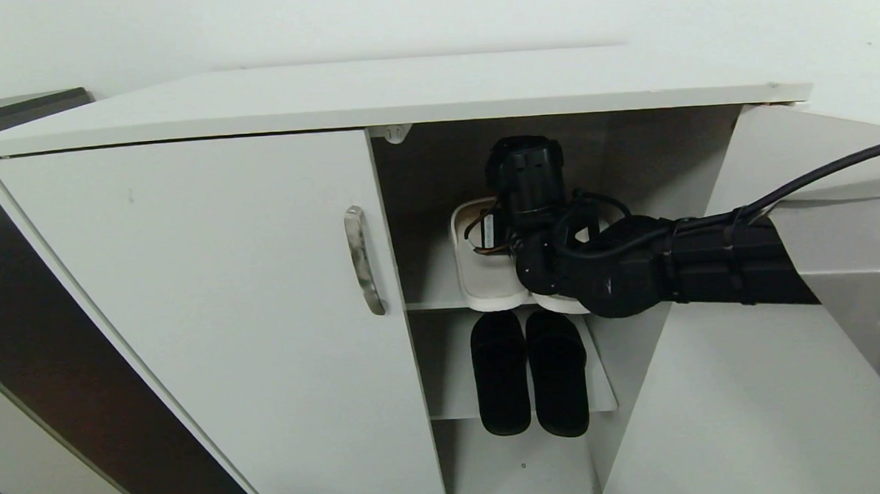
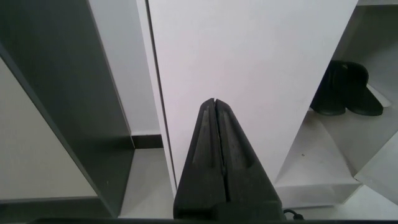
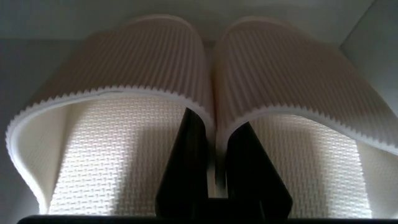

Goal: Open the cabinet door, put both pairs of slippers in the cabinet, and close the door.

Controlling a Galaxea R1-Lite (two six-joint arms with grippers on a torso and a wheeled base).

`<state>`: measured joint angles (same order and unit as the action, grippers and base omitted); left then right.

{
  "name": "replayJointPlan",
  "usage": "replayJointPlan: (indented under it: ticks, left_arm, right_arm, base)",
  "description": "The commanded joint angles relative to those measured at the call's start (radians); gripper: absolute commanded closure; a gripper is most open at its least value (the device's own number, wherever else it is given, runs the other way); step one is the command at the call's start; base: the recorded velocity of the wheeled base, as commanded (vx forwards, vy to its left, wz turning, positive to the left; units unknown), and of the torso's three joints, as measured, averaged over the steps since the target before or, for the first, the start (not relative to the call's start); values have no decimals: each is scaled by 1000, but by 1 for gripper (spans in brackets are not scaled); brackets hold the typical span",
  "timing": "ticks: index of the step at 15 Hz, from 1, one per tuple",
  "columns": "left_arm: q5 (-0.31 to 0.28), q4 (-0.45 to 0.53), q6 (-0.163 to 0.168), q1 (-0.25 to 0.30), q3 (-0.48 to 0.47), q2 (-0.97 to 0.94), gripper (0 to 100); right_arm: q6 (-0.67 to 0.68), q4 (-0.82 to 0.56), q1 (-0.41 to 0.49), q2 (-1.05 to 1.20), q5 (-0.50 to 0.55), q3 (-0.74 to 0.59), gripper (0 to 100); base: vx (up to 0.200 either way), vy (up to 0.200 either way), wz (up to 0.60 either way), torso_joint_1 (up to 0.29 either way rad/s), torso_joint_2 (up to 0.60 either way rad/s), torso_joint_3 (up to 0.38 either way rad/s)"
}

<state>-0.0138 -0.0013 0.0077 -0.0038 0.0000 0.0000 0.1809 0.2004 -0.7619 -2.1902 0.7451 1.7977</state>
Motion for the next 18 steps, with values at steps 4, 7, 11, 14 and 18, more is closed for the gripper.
replayJointPlan:
  ticks: [4, 7, 11, 14, 18]
  left_arm:
    - [0, 0, -2, -1, 0, 0, 100]
    - [0, 0, 0, -1, 0, 0, 100]
    - [0, 0, -2, -1, 0, 2, 100]
    - [0, 0, -2, -1, 0, 2, 100]
    - [0, 0, -2, -1, 0, 0, 100]
  right_arm:
    - [0, 1, 7, -28, 0, 16, 100]
    - [-1, -1, 7, -28, 2, 16, 100]
    - [-1, -22, 6, -26, 5, 8, 0]
    - [0, -29, -28, 6, 39, -35, 0]
    - [-1, -24, -88, 104, 83, -138, 0]
  base:
    - [0, 0, 0, 0, 0, 0]
    - [0, 0, 0, 0, 0, 0]
    - [0, 0, 0, 0, 0, 0]
    - [0, 0, 0, 0, 0, 0]
    - [0, 0, 0, 0, 0, 0]
